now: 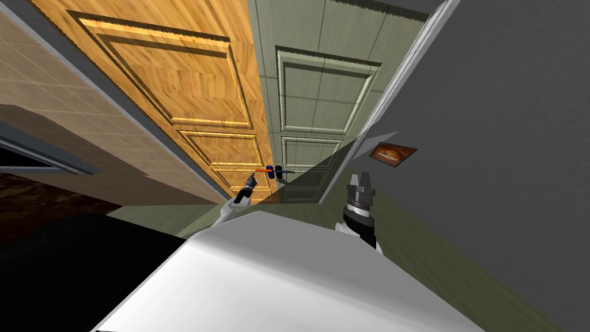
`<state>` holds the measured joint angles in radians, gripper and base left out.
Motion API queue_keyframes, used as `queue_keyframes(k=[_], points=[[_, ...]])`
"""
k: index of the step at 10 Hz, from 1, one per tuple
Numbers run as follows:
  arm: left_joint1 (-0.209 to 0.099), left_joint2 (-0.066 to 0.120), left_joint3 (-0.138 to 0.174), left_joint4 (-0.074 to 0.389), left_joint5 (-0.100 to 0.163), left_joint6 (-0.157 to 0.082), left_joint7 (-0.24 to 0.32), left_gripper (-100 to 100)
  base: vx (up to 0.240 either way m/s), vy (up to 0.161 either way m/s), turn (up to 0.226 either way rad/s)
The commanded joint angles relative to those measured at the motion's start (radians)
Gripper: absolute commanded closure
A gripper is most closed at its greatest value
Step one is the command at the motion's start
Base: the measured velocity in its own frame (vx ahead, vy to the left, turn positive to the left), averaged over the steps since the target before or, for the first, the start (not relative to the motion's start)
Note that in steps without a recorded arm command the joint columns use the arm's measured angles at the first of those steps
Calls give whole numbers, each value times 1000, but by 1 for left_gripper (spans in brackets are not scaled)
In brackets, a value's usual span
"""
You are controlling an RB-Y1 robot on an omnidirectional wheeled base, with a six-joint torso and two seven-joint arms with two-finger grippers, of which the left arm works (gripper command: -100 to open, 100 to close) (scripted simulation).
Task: Pull the door open
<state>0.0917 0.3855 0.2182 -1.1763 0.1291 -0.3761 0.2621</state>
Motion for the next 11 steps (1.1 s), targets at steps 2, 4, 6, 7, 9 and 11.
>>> queue_keyframes(k=[2, 4, 6, 7, 9, 11], points=[[-6, -2, 14, 16, 0, 0, -9, -100, 191, 120, -2], [-23, -14, 5, 21, -2, -2, -13, -100, 187, 60, -66], [-29, -13, 0, 23, -2, -3, -9, -100, 159, 4, -104], [-29, -13, 0, 23, -2, -3, -9, 100, -14, 0, 35], [-29, -13, 0, 23, -2, -3, -9, 100, -31, 0, -6], [-29, -13, 0, 23, -2, -3, -9, 100, -15, -2, -1]])
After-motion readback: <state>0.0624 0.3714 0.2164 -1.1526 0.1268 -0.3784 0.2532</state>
